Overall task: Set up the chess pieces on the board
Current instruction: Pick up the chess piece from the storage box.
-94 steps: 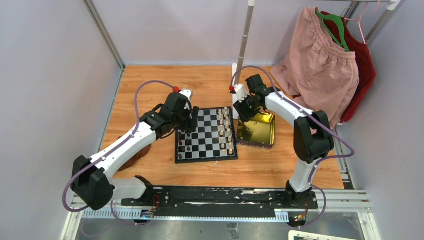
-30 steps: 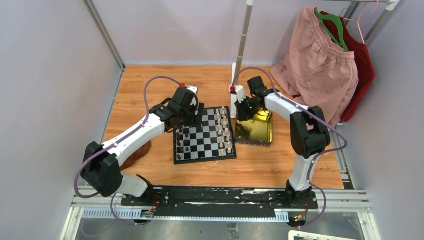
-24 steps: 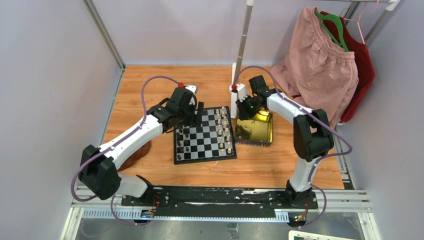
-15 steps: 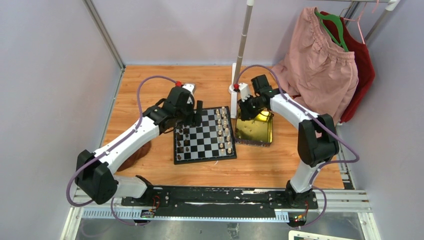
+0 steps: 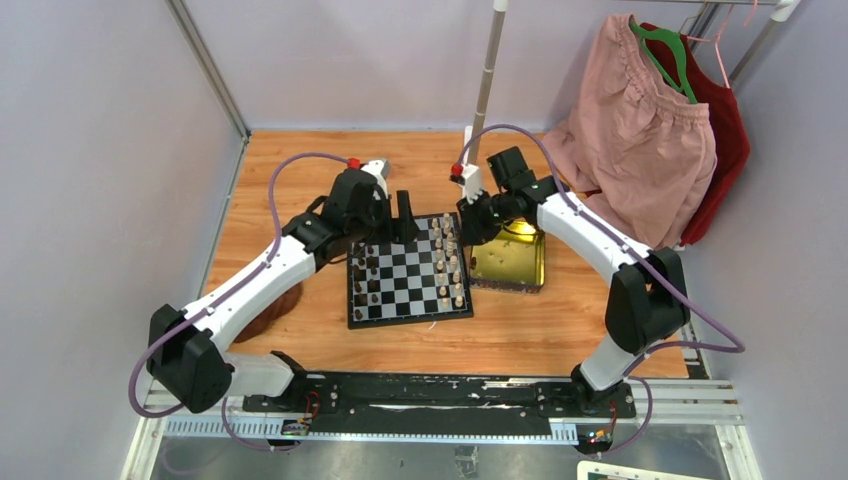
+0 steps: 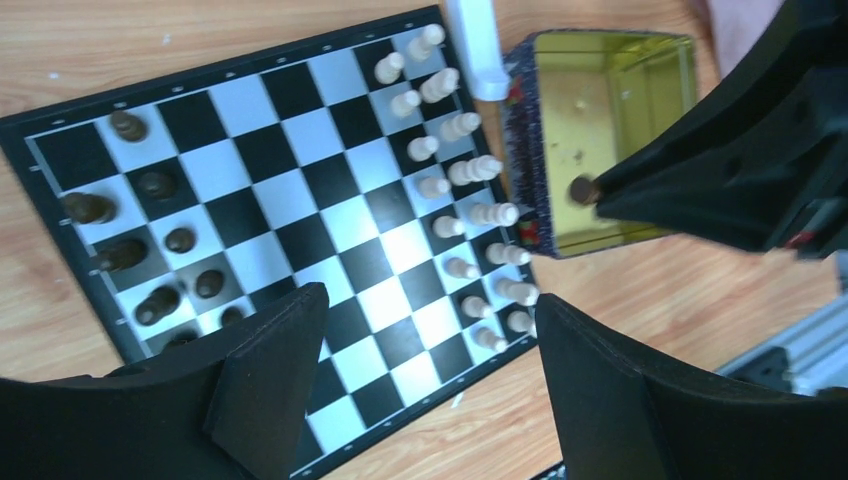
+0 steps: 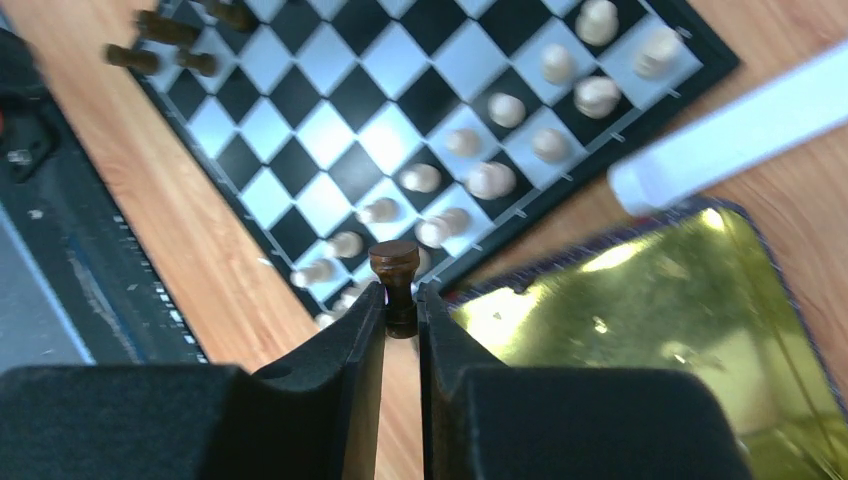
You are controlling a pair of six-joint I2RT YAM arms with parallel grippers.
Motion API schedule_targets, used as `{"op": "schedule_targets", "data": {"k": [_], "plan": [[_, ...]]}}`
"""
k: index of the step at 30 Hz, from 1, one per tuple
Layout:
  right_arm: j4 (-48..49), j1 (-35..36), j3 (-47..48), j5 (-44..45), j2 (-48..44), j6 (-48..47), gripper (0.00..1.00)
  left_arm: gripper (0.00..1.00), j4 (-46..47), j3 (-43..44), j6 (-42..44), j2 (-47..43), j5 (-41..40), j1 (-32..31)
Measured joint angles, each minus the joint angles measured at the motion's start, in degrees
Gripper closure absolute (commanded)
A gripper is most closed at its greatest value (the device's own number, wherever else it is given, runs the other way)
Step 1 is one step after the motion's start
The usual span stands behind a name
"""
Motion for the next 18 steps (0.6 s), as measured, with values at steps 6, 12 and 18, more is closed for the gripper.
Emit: {"op": "schedule_targets", "data": {"k": [6,12,18], "plan": [[0.11,5.81,2.16,-4.17,0.0,3.76,1.0,0.19,5.75,-1.81,-6.45,0.44,5.77,0.55],[3.96,8.09,2.64,-8.37,-0.07,8.61,1.0,0.2,12.87,-7.54,-15.72,0.55,12.63,3.41],[8.17,8.92,3.28,-10.05,0.37,12.81,1.0,0.23,18.73,-12.39,-23.93,0.44,17.33,5.46]]}}
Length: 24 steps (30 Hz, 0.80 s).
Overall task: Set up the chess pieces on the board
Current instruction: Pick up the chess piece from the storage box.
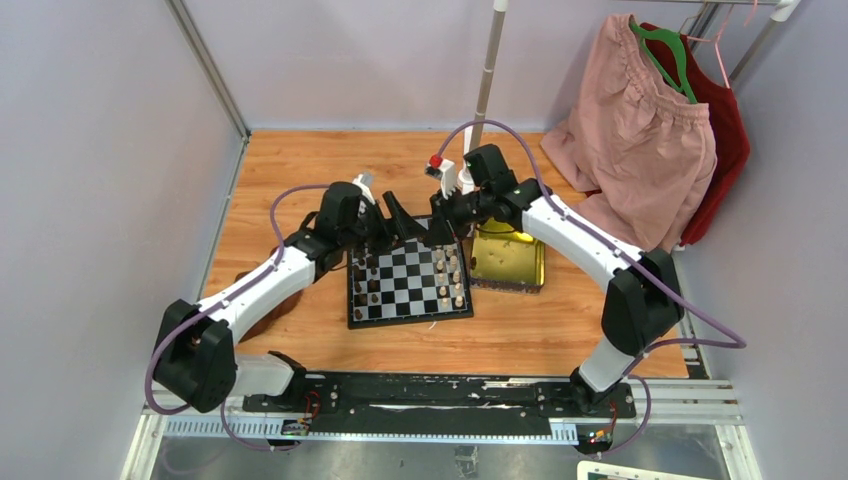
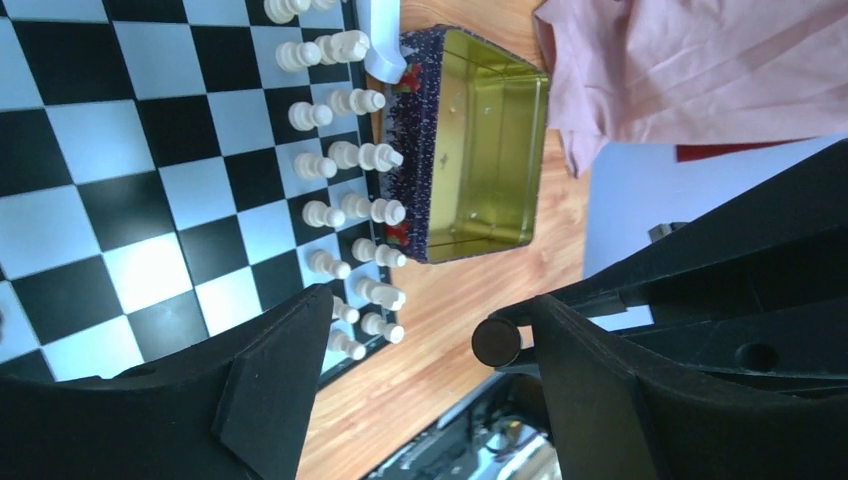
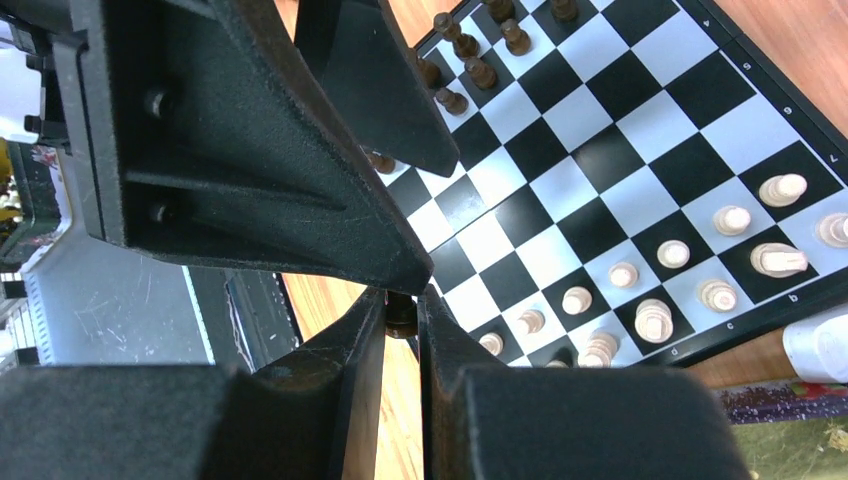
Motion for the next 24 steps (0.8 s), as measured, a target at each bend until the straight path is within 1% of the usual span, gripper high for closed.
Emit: {"op": "schedule_targets", "data": {"k": [6,10,24], "plan": [[2.69,0.02,0.04,-0.15,1.6,2.36,1.0,0.3,6.16,-4.24,-7.69,-0.13,2.14,1.75],[4.04,0.04,0.02,-0.31,2.47,3.52,1.0,0.37,9.31,-6.25,-12.02,-0.13,2.86,2.29],[8.17,0.07,0.04,-1.95,4.7,5.86,1.0,0.58,12.68,-7.58,-18.29,-0.5,3.19,2.97]]}}
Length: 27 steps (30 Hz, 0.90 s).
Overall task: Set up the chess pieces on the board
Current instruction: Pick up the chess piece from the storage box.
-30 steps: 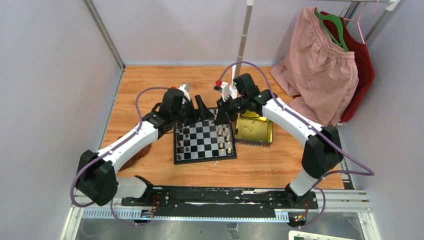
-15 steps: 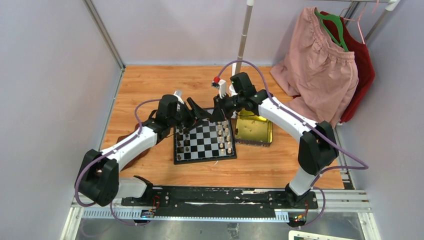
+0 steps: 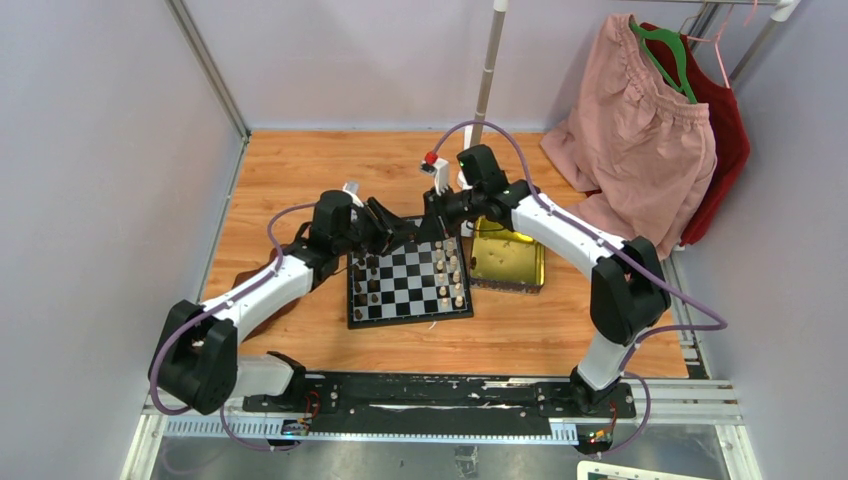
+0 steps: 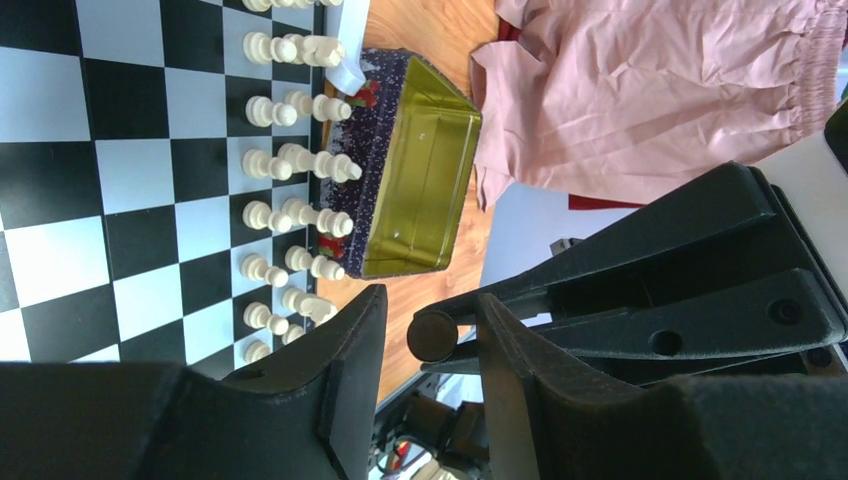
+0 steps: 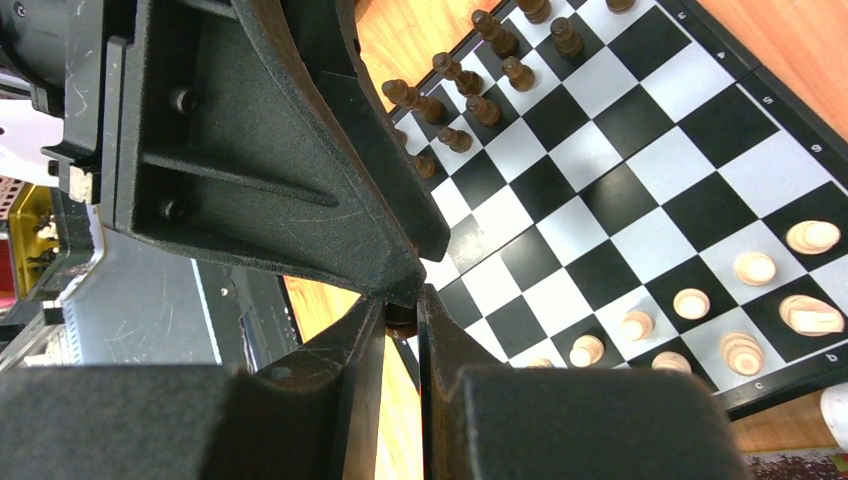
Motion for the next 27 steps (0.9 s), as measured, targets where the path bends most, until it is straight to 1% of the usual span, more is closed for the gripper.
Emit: {"op": "schedule_targets", "data": {"k": [9,16,19,27], "plan": [[0.74,0.2,0.0,-1.01,1.18,0.98,1.0,0.69,2.16,-1.68,-1.77,-0.63,-0.02,0.17],[1.01,0.28,0.0,-1.14,1.4,1.75,1.0,0.8,3.3,-2.6,-2.05,-1.05,-0.09,0.22],[1.16,0.28,0.0,-1.14,1.44,1.86,1.0,0.82,3.8,-2.95,-2.16,-1.09,-0.24,0.24],[1.36,0.44,0.0,-0.9,1.49,2.32,0.84,0.86,5.07,-4.09,-3.06,-1.53,-0.57,0.33]]}}
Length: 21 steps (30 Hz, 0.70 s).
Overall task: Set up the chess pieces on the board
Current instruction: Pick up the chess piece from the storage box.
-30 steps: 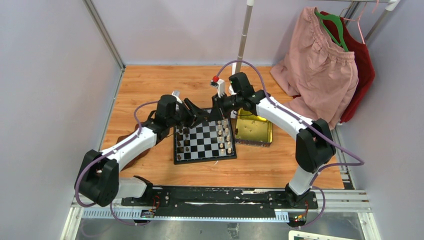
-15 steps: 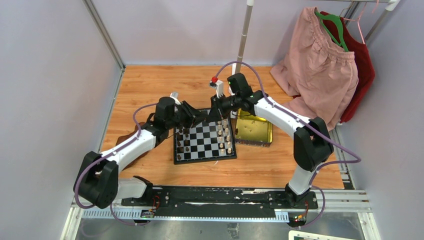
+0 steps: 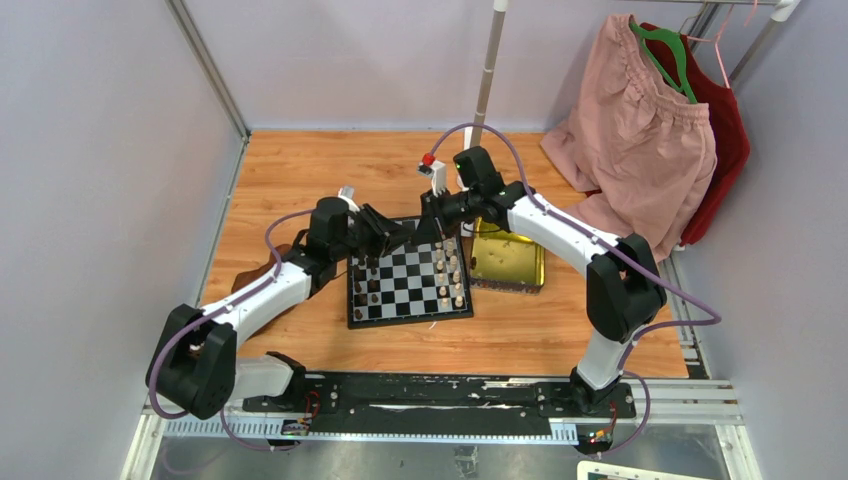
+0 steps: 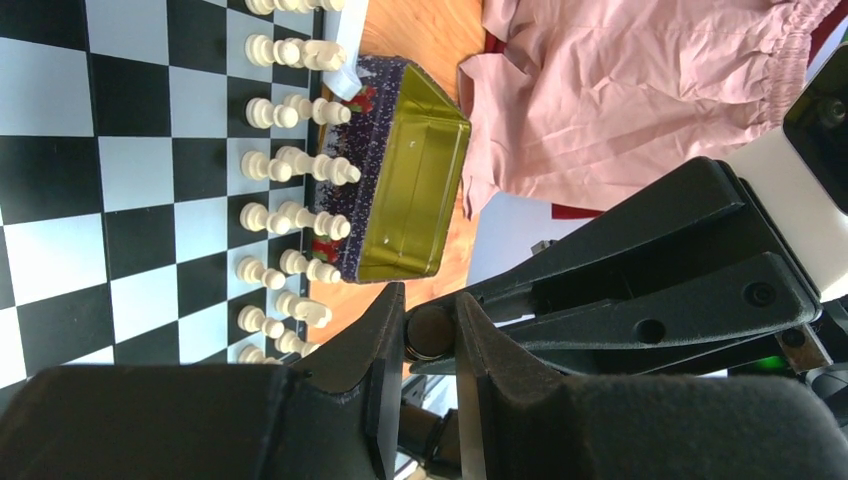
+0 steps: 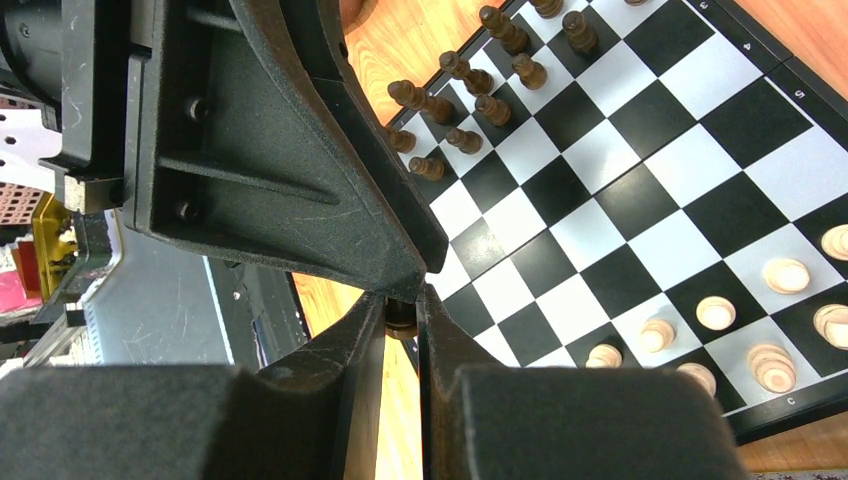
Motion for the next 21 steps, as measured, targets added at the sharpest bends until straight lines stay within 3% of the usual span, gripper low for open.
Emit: {"op": "schedule_targets", "data": {"k": [8,21], "plan": [[4.04,0.07,-0.96,0.42,-0.13,1.49,0.72,0.91,0.7,-0.13,-2.34,-0.04,-0.66,0.74],[9.55,0.11,-2.38,2.1,-1.88,2.67,0.68,0.94,5.62,-0.81,-8.79,0.66,-1.16,1.57]]}}
